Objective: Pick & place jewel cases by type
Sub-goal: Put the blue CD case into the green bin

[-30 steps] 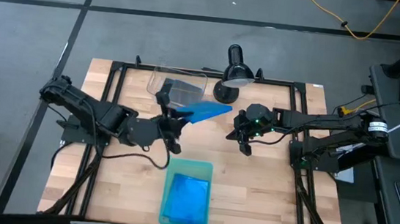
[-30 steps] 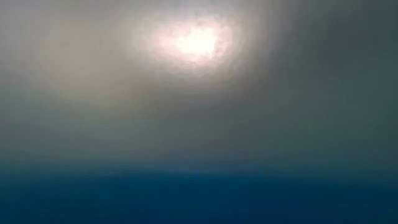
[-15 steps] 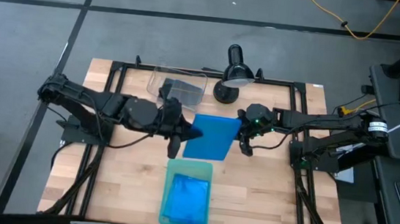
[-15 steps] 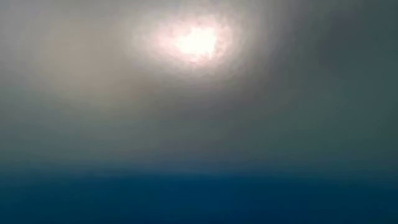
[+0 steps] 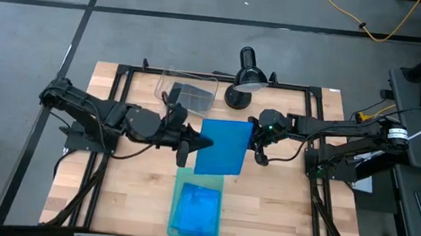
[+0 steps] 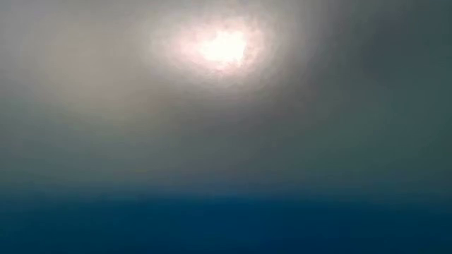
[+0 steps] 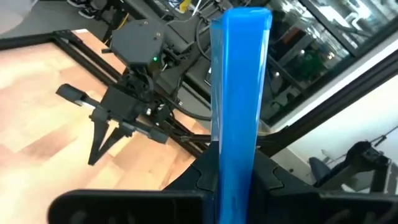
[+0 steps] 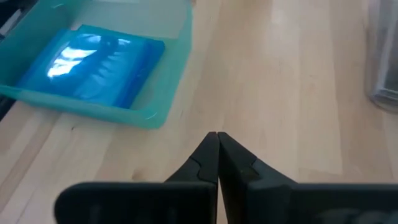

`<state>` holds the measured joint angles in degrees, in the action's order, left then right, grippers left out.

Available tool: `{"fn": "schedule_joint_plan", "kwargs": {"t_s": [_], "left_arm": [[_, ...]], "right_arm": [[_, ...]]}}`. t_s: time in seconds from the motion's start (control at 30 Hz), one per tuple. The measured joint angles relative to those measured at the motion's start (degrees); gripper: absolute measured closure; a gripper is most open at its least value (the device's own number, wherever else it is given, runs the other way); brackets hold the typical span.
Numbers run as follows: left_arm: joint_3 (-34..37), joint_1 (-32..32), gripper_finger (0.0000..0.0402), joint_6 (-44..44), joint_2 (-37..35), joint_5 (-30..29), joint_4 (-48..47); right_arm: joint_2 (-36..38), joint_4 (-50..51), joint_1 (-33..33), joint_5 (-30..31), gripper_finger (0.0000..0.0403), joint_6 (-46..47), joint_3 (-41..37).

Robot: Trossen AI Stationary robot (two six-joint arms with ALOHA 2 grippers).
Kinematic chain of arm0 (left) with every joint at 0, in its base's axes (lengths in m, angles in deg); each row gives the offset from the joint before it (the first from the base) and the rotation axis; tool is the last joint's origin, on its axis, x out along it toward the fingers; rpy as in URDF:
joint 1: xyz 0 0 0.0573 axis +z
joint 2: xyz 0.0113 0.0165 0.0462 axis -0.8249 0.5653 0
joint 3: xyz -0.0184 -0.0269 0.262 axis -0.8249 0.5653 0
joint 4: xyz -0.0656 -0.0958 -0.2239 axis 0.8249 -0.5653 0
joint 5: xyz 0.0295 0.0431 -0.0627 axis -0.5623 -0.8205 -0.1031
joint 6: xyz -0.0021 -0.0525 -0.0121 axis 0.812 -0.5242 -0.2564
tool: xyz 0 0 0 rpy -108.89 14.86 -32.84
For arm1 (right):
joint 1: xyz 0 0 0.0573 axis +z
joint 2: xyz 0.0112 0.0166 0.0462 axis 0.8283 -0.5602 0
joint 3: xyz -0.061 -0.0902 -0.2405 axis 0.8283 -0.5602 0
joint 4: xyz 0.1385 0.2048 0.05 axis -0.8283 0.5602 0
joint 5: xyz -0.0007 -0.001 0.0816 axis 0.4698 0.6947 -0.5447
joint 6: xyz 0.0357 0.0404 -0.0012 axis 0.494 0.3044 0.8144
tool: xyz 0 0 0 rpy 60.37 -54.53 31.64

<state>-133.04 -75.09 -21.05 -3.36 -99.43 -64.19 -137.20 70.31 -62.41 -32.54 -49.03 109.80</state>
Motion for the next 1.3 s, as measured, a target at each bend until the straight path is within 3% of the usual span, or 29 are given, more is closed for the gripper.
{"fn": "schedule_joint_plan", "kwargs": {"t_s": [0.43,1.0,1.3], "left_arm": [[0.0,-11.9,0.0377,-14.75,5.32,-14.48,-5.29],[0.0,-21.63,0.0377,-42.35,22.33,-16.94,-7.12],[0.0,-24.85,0.0377,-54.45,25.29,-21.33,-14.27]], "right_arm": [[0.0,-0.04,-0.01,-2.68,0.0397,-3.69,0.0],[0.0,0.02,-0.02,-4.03,0.0397,-4.98,0.0],[0.0,0.13,0.0,-6.43,0.0397,-4.96,0.0]]}}
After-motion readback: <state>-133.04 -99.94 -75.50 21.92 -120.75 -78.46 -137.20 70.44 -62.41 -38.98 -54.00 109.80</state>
